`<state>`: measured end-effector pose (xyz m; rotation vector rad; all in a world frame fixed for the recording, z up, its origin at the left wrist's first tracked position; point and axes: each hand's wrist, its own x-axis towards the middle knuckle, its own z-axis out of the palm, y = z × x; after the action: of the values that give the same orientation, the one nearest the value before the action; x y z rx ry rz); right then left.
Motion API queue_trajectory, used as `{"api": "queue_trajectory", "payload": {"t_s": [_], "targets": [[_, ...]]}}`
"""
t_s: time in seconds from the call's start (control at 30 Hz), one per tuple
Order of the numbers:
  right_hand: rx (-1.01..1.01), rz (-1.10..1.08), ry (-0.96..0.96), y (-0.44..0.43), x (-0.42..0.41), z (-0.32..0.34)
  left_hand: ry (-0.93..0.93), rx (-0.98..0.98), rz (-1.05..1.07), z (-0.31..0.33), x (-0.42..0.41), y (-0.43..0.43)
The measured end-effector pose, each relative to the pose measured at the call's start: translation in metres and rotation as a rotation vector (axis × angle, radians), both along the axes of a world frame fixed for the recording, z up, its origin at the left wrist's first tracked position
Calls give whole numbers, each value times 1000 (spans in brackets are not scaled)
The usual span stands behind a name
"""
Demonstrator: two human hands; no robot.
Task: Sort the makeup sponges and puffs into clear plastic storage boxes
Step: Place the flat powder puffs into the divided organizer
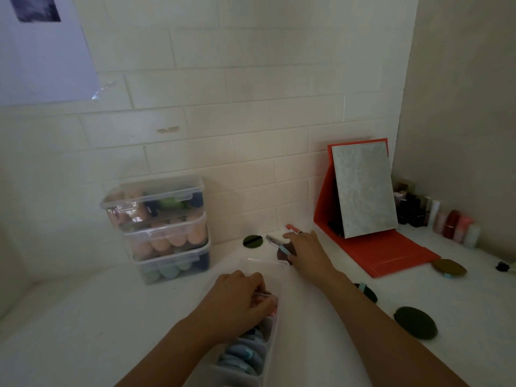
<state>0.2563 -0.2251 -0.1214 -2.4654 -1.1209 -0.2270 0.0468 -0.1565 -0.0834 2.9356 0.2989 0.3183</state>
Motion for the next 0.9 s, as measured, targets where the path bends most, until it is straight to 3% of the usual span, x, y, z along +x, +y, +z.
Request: {"api": "queue_trajectory", "payload": {"t_s": [0.2,0.3,0.4,0.63,0.9], "targets": [[396,112,264,-14,-19,36,-43,-15,-19,0,-2,0],[438,248,368,-26,-38,79,-36,24,8,0,-3,1],[309,363,373,-35,-62,103,-19,50,48,1,-3,0],[-35,376,209,-29,-96,94,-47,-58,31,0,-3,1],[-322,289,-48,-17,-106,83,-105,-37,10,-2,-2,4]]}}
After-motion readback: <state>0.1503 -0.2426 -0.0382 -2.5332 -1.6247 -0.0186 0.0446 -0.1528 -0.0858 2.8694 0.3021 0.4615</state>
